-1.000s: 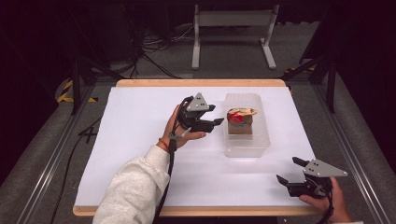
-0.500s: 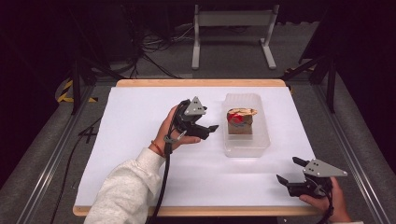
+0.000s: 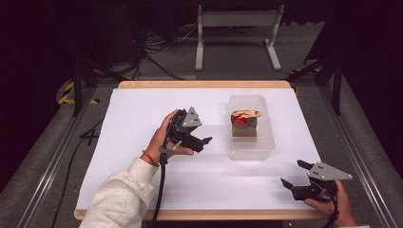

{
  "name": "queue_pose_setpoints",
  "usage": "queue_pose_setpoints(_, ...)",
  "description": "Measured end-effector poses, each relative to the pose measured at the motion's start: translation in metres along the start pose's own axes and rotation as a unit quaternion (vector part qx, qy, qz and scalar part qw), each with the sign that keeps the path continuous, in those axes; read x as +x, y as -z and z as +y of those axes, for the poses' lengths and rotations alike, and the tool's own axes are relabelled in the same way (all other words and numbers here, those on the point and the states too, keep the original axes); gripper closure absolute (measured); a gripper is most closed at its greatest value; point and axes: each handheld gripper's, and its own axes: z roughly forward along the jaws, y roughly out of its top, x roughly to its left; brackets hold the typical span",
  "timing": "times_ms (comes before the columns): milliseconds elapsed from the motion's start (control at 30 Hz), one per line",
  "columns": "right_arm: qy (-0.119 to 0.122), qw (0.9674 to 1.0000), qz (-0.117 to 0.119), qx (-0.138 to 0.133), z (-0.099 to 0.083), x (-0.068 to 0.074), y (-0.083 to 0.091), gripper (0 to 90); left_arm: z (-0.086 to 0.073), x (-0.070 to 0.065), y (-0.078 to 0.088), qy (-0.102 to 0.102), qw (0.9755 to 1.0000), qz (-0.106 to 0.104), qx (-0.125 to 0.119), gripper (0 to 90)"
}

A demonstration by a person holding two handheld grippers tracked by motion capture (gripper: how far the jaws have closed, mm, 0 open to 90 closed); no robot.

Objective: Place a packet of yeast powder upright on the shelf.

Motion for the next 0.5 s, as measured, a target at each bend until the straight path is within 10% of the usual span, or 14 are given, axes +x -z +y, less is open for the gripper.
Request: queue_pose_setpoints(500,0.005,1.0000,0.000,0.005,0.001,0.002,-0.001,12.9,-0.037,0.003,0.013,-0.005,0.9998,0.011,0.017,10.0)
